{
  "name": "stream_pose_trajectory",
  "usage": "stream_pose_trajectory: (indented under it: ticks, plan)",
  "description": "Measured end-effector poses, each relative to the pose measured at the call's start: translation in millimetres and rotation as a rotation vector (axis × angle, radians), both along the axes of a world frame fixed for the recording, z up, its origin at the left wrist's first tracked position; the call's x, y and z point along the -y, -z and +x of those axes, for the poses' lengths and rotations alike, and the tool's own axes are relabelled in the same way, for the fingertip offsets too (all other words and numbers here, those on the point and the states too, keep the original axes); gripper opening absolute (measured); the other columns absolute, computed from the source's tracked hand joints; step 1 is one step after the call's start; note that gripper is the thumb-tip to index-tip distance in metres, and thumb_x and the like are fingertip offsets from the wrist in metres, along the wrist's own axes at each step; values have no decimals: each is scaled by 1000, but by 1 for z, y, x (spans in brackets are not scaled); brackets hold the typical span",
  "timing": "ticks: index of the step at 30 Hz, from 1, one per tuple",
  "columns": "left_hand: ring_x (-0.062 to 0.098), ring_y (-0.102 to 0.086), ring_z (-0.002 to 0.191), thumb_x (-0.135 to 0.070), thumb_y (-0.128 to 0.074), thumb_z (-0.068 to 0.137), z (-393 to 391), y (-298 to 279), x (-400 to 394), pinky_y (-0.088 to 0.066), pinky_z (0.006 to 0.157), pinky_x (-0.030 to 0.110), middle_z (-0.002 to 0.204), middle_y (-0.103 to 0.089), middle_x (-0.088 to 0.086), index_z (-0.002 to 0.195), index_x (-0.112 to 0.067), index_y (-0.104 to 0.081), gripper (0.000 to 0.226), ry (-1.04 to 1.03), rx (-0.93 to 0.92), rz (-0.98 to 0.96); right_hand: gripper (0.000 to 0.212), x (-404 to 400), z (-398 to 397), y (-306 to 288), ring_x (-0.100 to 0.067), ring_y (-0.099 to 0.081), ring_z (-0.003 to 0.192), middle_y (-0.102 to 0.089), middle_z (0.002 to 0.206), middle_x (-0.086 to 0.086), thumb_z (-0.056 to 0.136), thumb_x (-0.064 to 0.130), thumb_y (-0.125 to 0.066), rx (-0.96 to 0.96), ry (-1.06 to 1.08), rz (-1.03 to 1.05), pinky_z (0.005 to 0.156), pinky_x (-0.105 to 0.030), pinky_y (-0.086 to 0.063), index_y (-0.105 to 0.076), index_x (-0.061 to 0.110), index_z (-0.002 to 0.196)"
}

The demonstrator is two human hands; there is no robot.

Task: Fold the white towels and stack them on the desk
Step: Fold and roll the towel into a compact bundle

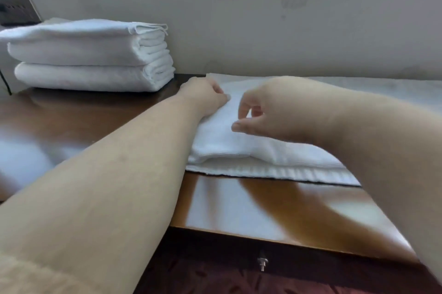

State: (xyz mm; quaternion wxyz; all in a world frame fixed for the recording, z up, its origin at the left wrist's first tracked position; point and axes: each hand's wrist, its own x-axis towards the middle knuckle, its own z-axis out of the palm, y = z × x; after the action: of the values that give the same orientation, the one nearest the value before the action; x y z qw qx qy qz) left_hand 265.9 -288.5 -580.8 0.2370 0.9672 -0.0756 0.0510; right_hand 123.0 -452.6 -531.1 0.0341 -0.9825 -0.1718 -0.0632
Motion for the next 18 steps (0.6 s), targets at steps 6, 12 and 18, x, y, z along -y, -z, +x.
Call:
stream_pose_trajectory:
  ticks: [6,12,18]
  plan:
    - [13,-58,68,-46,-57,91,25,2,-18,-42,58,25,78,-66,-7,93,-25,-69,25,-52,-26,-175,56,-33,14,37,3,-50,87,-50,93,21,68,78,-55,-71,-225,230,77,-22,-41,-61,41,110]
    - [18,-54,70,-42,-59,95,58,-17,-10,-51,76,26,82,-60,5,84,-12,-56,32,-187,-344,-377,49,-43,10,35,1,-47,99,-49,102,22,70,72,-61,-58,-337,216,85,-23,-43,-62,43,110]
    - [20,-43,48,-51,-60,90,79,-16,-2,-38,52,26,60,-52,6,60,-11,-53,50,-217,-252,-158,18,-43,7,39,1,-52,87,-54,97,19,87,43,-60,-62,-349,283,77,-22,-47,-69,38,101]
